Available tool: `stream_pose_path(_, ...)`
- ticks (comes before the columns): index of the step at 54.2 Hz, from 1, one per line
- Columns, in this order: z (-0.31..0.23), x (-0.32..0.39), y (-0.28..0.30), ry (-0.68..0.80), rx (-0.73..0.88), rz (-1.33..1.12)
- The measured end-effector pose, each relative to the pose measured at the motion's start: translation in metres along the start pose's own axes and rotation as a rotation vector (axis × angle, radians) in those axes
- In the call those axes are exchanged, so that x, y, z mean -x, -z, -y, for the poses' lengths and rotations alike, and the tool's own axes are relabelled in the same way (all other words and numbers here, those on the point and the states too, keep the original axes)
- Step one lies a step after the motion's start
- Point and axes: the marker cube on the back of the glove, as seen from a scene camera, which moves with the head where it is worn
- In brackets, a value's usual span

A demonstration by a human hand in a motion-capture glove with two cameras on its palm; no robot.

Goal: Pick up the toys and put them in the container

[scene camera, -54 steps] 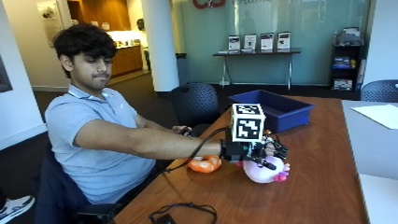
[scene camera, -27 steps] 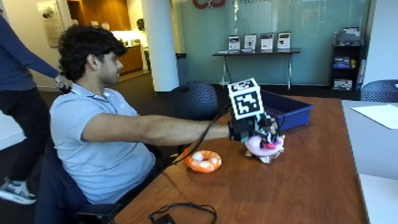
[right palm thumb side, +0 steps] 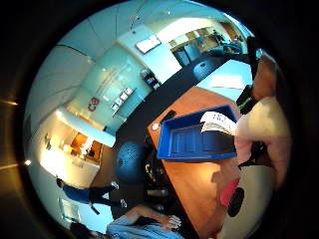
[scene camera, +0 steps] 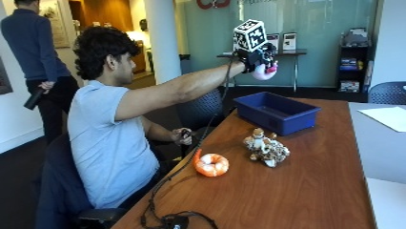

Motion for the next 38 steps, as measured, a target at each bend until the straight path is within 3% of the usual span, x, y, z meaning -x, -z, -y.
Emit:
stream_pose_path(7, 0.024, 0.047, -0.056, 0.015, 0.103, 0.039)
stream_pose_path(17, 0.019, 0.042, -0.098, -0.064, 0.454, -0.022)
stream_pose_path(25, 0.008, 0.012, -0.085, -0.063, 0.407, -0.087)
stream_pose_path(38, -0.042, -0.071, -0.045, -0.201, 0.391, -0.156)
